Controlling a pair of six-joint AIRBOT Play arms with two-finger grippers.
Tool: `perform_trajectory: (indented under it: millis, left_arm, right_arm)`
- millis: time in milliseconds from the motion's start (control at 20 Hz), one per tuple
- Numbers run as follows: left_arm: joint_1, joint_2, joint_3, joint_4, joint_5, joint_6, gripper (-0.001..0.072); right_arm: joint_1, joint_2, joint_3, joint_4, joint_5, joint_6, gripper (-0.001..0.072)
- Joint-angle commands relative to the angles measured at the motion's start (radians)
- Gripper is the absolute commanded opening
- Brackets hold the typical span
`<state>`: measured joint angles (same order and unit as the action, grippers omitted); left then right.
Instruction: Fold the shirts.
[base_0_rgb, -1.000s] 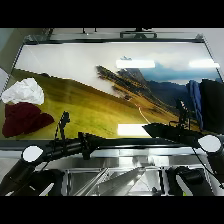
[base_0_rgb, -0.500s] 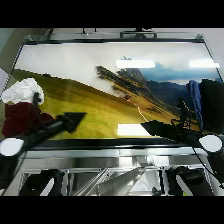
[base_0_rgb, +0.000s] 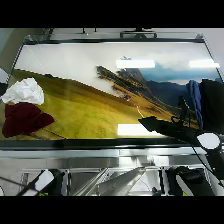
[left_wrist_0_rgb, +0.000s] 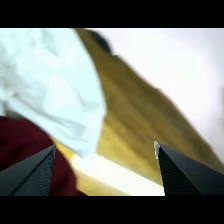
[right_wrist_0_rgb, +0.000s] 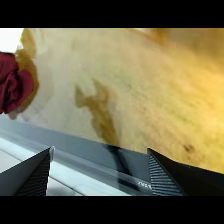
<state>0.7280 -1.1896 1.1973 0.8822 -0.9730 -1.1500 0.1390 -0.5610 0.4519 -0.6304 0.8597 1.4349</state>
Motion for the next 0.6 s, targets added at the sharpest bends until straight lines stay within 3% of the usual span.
perform_trajectory:
  millis: [0,300,550]
  left_arm:
    - [0.046,-0.368,0.262,0.019,-0.084,0.035,0.0709]
    - [-0.069,-0.733,0.570,0.177,-0.050,0.013,0.0710]
    - [-0.191,-0.912,0.759,0.430,-0.105,-0.128,0.0709]
  right_arm:
    - [0.000,-0.048,0.000,-0.001,-0.042,-0.003,0.0661]
    - [0.000,-0.133,0.000,0.000,-0.044,-0.003,0.0661]
    - [0.000,-0.172,0.000,0.000,-0.045,-0.003,0.0661]
